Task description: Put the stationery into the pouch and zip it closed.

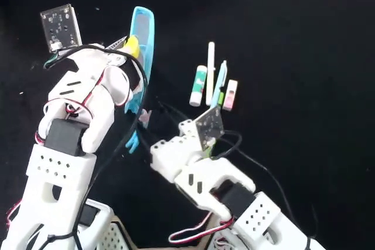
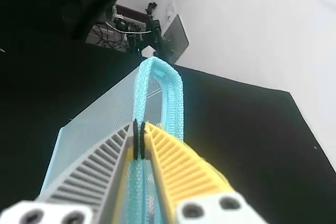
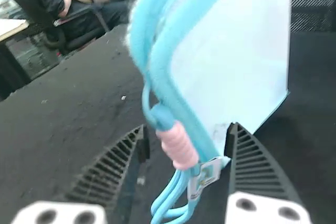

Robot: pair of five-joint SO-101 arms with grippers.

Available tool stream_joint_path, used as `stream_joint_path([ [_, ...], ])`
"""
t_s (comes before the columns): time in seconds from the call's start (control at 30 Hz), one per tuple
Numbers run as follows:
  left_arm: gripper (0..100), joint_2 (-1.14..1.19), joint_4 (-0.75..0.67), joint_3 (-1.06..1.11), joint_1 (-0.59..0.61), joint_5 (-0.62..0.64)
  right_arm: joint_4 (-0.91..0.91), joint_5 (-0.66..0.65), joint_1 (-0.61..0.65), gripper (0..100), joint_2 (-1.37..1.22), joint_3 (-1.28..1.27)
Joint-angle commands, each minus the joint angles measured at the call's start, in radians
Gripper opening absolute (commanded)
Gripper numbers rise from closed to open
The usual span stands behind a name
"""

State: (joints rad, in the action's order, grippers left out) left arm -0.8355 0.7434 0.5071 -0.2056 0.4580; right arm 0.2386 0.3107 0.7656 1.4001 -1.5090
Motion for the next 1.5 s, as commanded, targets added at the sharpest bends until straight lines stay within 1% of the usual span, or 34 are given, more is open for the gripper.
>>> stream_joint_path([
  [0.0, 3, -0.002, -0.008, -0.002, -0.012, 0.005, -0.089, -0.017, -0.037, 24.6, -0.102, 0.022],
  [0.1, 3, -0.002, -0.008, -0.001, -0.012, 0.005, -0.155, -0.017, -0.037, 24.5, -0.214, 0.045],
  [0.23, 3, -0.002, -0.008, 0.001, -0.004, 0.003, -0.16, -0.014, -0.032, 24.5, -0.329, 0.105],
  [0.43, 3, -0.002, -0.008, 0.001, -0.004, 0.003, -0.158, -0.012, -0.051, 24.1, -0.354, 0.128],
  [0.47, 3, -0.002, -0.008, 0.001, -0.004, 0.003, -0.149, -0.012, -0.069, 22.1, -0.354, 0.13],
  [0.5, 3, -0.002, -0.008, 0.001, -0.004, 0.003, -0.126, -0.012, -0.089, 18.2, -0.352, 0.139],
  [0.6, 3, -0.002, -0.012, 0.013, -0.002, 0.003, -0.026, -0.029, -0.158, 0.5, -0.352, 0.219],
  [0.67, 3, -0.003, -0.015, 0.024, -0.002, 0.003, 0.063, -0.077, -0.19, 3.1, -0.332, 0.255],
  [0.73, 3, -0.002, -0.015, 0.027, -0.002, 0.003, 0.132, -0.115, -0.189, 0.8, -0.297, 0.272],
  [0.8, 3, -0.006, -0.014, 0.027, -0.002, 0.003, 0.178, -0.147, -0.189, 1.1, -0.243, 0.274],
  [1.03, 3, -0.058, -0.003, 0.031, -0.002, 0.002, 0.333, -0.207, -0.19, 1.0, -0.061, 0.275],
  [1.07, 3, -0.08, 0.014, 0.042, -0.002, -0.015, 0.345, -0.229, -0.19, 1.0, -0.05, 0.275],
  [1.13, 4, -0.135, 0.052, 0.05, -0.004, -0.109, 0.358, -0.275, -0.19, 1.0, -0.045, 0.277],
  [1.17, 5, -0.167, 0.064, 0.056, -0.008, -0.169, 0.358, -0.292, -0.189, 1.0, -0.047, 0.277],
  [1.23, 11, -0.219, 0.087, 0.061, -0.004, -0.242, 0.356, -0.31, -0.189, 1.0, -0.062, 0.285],
  [1.33, 18, -0.281, 0.137, 0.061, -0.002, -0.261, 0.393, -0.33, -0.189, 1.0, -0.107, 0.352],
  [1.47, 19, -0.327, 0.186, 0.061, 0.059, -0.261, 0.509, -0.347, -0.189, 1.1, -0.209, 0.512],
])
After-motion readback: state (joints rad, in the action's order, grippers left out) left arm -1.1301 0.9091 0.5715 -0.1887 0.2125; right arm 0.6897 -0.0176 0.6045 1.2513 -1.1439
